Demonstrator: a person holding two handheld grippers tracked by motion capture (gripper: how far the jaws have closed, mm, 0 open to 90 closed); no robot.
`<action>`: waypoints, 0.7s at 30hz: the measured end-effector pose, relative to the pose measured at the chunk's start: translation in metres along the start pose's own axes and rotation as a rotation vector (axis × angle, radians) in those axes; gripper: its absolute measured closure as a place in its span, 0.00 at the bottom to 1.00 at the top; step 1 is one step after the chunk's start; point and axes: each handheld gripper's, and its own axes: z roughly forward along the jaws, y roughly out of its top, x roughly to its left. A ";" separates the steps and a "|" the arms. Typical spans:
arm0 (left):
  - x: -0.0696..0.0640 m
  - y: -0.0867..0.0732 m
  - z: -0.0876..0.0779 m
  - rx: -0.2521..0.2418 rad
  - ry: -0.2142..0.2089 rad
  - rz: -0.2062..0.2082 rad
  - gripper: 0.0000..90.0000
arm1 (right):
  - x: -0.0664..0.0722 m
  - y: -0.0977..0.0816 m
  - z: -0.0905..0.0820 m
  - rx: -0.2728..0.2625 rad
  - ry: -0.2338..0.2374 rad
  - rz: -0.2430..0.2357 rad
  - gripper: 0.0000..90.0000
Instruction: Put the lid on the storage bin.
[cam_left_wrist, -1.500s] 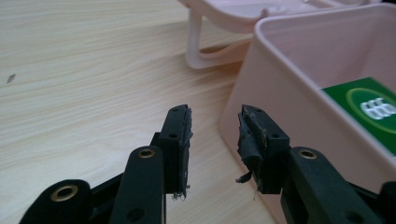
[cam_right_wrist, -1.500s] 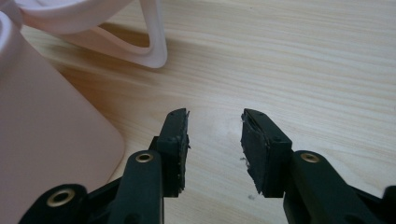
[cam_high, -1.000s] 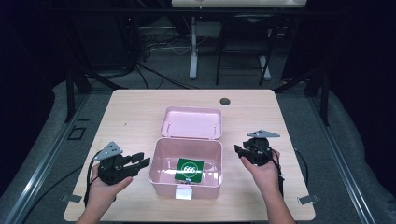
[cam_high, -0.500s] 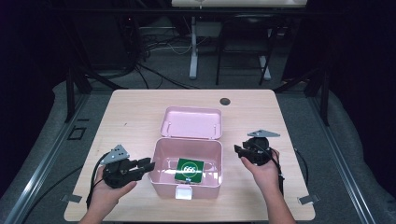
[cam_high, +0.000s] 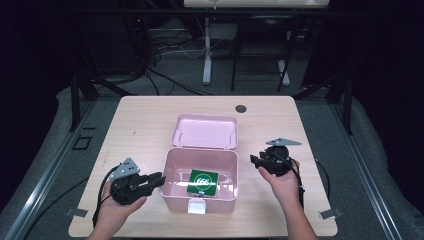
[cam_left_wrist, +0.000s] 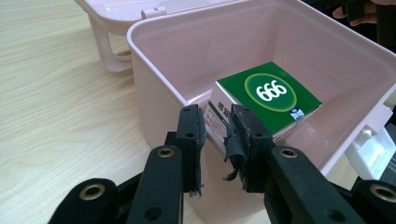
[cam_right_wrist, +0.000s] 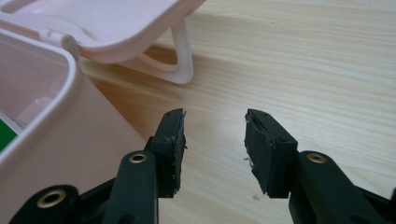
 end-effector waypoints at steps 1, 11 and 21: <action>-0.001 0.000 0.000 0.001 0.004 0.002 0.82 | 0.001 0.003 0.001 0.000 0.001 -0.007 0.63; -0.003 0.001 -0.002 0.017 0.009 0.001 0.82 | 0.009 0.053 0.018 0.048 0.045 0.034 0.65; -0.007 -0.001 -0.004 0.021 -0.004 0.008 0.82 | 0.010 0.097 0.041 0.084 0.029 0.094 0.61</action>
